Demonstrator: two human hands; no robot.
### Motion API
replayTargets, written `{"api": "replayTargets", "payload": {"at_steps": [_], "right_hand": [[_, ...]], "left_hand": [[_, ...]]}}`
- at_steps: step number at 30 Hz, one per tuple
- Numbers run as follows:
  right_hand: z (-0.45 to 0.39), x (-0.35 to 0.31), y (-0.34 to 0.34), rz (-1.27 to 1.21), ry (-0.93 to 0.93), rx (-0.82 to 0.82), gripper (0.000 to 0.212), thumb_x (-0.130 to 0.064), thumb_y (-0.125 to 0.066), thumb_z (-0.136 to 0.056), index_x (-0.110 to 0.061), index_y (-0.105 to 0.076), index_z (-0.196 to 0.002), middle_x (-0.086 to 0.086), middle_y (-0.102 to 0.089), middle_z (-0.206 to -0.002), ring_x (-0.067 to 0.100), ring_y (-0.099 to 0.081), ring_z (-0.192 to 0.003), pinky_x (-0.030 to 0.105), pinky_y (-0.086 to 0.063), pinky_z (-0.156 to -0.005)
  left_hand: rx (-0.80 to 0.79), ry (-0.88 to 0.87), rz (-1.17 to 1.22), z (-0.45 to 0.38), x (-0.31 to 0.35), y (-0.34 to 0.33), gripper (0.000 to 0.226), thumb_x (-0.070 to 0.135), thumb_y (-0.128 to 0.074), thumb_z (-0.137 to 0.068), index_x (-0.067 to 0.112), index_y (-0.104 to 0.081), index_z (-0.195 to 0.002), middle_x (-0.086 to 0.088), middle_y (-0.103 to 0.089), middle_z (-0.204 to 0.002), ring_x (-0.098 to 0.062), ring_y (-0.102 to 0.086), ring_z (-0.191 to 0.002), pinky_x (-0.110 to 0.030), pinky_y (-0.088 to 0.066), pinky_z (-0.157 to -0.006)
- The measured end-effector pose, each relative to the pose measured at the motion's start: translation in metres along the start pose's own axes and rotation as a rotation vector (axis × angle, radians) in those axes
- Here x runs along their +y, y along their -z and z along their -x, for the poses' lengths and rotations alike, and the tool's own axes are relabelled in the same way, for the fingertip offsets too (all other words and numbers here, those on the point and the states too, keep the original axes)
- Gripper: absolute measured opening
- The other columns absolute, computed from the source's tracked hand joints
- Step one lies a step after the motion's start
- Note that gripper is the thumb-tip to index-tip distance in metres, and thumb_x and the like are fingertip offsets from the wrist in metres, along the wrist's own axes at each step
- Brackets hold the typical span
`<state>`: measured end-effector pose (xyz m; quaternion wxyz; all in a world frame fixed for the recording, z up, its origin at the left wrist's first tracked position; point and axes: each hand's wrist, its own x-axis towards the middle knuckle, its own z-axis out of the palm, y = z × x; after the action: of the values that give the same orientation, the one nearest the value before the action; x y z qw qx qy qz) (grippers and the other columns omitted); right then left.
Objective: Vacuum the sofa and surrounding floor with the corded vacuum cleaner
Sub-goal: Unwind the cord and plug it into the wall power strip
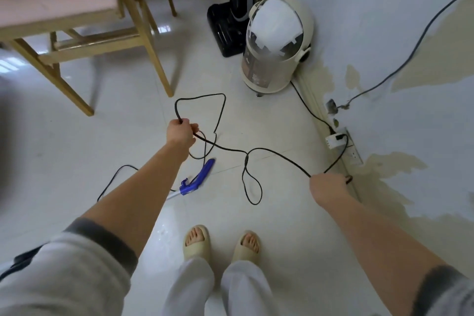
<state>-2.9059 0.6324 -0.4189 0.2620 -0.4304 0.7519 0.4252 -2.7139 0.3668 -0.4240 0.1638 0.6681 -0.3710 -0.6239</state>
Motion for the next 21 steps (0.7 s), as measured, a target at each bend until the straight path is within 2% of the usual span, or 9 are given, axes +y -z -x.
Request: {"api": "replayTargets", "payload": {"at_steps": [2,3,6,7,10,12,14,18,21], "right_hand": [[-0.005,-0.010,-0.008,-0.045,0.050,0.033,0.030,-0.005,-0.044,-0.092,-0.014,-0.051,-0.120,0.001,-0.059,-0.119,0.018,-0.058,-0.107,0.030,-0.039,-0.086],[-0.009,-0.016,-0.012,-0.076,0.075,0.030,0.033,-0.006,-0.043,-0.092,-0.014,-0.048,-0.124,0.002,-0.057,-0.122,0.019,-0.057,-0.111,0.031,-0.038,-0.089],[-0.024,-0.042,-0.018,-0.201,0.126,-0.021,0.034,-0.007,-0.039,-0.094,-0.011,-0.046,-0.127,0.006,-0.056,-0.124,0.023,-0.057,-0.111,0.031,-0.041,-0.087],[-0.029,-0.052,-0.018,-0.236,0.139,-0.022,0.033,-0.007,-0.039,-0.094,-0.009,-0.046,-0.126,0.007,-0.056,-0.123,0.024,-0.057,-0.110,0.031,-0.042,-0.085],[-0.036,-0.087,-0.007,-0.318,0.185,0.016,0.027,-0.006,-0.038,-0.094,-0.008,-0.049,-0.118,0.011,-0.056,-0.121,0.027,-0.057,-0.108,0.029,-0.041,-0.078],[-0.034,-0.115,0.007,-0.382,0.229,0.024,0.020,-0.008,-0.038,-0.095,-0.011,-0.052,-0.110,0.011,-0.057,-0.118,0.026,-0.057,-0.105,0.026,-0.037,-0.072],[-0.029,-0.140,0.022,-0.459,0.262,0.042,0.022,-0.011,-0.039,-0.096,-0.009,-0.055,-0.110,0.010,-0.059,-0.114,0.026,-0.058,-0.101,0.026,-0.037,-0.069],[-0.012,-0.214,0.065,-0.501,0.376,0.110,0.022,-0.014,-0.040,-0.095,-0.008,-0.060,-0.103,0.009,-0.064,-0.106,0.027,-0.059,-0.095,0.027,-0.040,-0.068],[0.006,-0.284,0.095,-0.494,0.453,0.126,0.021,-0.017,-0.041,-0.096,-0.010,-0.061,-0.098,0.008,-0.065,-0.100,0.026,-0.060,-0.089,0.028,-0.042,-0.068]], "left_hand": [[0.071,0.066,-0.164,-0.018,-0.019,0.012,0.011,0.009,-0.042,-0.097,0.009,-0.049,-0.088,-0.009,-0.051,-0.089,-0.016,-0.046,-0.067,-0.032,-0.042,-0.071],[0.090,0.103,-0.215,-0.024,-0.029,0.020,0.009,0.010,-0.044,-0.096,0.006,-0.051,-0.092,-0.010,-0.049,-0.091,-0.018,-0.047,-0.070,-0.033,-0.042,-0.073],[0.107,0.141,-0.337,-0.042,-0.066,0.047,0.034,0.011,-0.045,-0.093,-0.005,-0.050,-0.123,-0.018,-0.054,-0.100,-0.027,-0.053,-0.085,-0.033,-0.042,-0.073],[0.089,0.127,-0.401,-0.044,-0.076,0.055,0.034,0.011,-0.046,-0.093,-0.006,-0.051,-0.122,-0.022,-0.055,-0.104,-0.029,-0.054,-0.086,-0.032,-0.042,-0.072],[0.044,0.086,-0.572,-0.040,-0.107,0.087,0.009,0.010,-0.048,-0.092,0.004,-0.054,-0.094,-0.020,-0.053,-0.093,-0.029,-0.048,-0.079,-0.033,-0.040,-0.071],[0.023,0.054,-0.654,-0.034,-0.124,0.115,0.018,0.014,-0.051,-0.094,0.005,-0.056,-0.108,-0.018,-0.059,-0.104,-0.033,-0.057,-0.091,-0.033,-0.045,-0.077],[-0.008,0.043,-0.748,-0.022,-0.136,0.143,0.027,0.018,-0.051,-0.095,0.007,-0.057,-0.119,-0.014,-0.061,-0.114,-0.030,-0.059,-0.096,-0.031,-0.046,-0.075],[-0.079,0.002,-0.956,-0.003,-0.158,0.227,0.023,0.020,-0.044,-0.097,0.011,-0.059,-0.112,-0.009,-0.064,-0.108,-0.022,-0.057,-0.084,-0.027,-0.042,-0.067],[-0.086,0.007,-1.035,0.002,-0.179,0.295,0.025,0.021,-0.039,-0.098,0.013,-0.058,-0.112,-0.006,-0.063,-0.111,-0.022,-0.057,-0.091,-0.027,-0.040,-0.070]]}}
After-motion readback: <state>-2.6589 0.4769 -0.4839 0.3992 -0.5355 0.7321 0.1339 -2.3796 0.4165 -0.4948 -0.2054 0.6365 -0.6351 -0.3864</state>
